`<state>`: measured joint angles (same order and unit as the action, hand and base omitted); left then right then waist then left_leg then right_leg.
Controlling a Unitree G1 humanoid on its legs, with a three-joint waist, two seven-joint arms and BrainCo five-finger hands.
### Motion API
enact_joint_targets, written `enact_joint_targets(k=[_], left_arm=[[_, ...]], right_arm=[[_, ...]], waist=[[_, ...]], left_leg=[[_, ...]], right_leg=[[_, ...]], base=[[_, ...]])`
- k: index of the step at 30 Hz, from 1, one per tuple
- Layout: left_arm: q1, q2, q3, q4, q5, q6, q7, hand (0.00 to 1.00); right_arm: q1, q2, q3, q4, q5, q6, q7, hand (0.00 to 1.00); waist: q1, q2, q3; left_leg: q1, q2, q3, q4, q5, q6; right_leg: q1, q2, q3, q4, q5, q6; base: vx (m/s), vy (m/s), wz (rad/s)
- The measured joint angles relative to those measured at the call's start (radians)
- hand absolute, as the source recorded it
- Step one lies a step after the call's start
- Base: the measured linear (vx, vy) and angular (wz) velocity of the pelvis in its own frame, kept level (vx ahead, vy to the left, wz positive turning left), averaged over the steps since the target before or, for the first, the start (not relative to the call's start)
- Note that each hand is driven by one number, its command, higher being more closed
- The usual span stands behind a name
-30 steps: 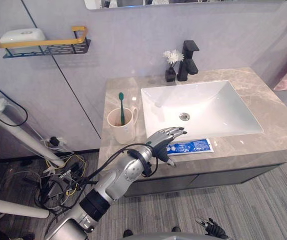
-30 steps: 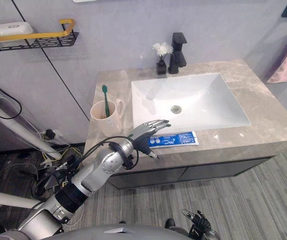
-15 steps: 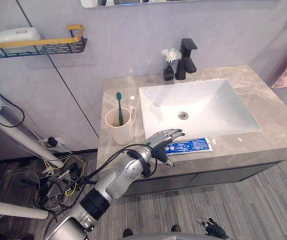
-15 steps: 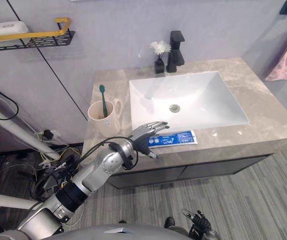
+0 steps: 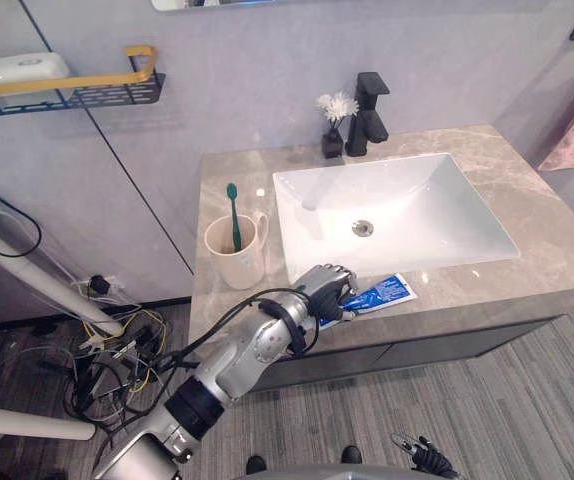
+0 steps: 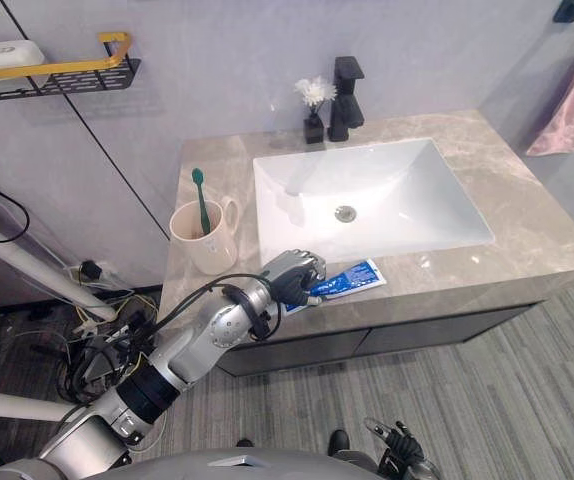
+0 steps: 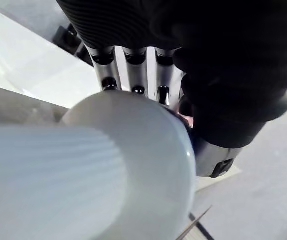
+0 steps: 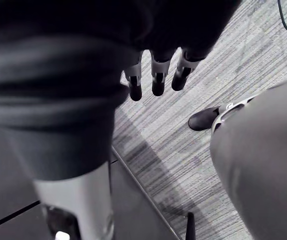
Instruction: Organize washtable
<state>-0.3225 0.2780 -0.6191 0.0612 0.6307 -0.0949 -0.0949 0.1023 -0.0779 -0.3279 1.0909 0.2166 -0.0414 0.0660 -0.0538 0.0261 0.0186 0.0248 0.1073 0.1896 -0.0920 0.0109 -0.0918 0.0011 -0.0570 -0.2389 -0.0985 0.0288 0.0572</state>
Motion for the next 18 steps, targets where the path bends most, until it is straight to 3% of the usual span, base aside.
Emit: enact_joint_targets(k=[18], left_arm=[[-0.032, -0.029, -0.011, 0.095, 0.038, -0.027, 0.047, 1.00]], right_arm=[[0.000, 0.001, 0.001, -0.001, 0.001, -0.001, -0.006, 0.00]], waist=[[-0.004, -0.002, 0.001]], left_leg=[[0.000, 0.000, 0.000, 0.000, 0.000, 0.000]], right_leg=[[0.000, 0.000, 0.000, 0.000, 0.000, 0.000]], base=[[0.00, 0.000, 0.00]])
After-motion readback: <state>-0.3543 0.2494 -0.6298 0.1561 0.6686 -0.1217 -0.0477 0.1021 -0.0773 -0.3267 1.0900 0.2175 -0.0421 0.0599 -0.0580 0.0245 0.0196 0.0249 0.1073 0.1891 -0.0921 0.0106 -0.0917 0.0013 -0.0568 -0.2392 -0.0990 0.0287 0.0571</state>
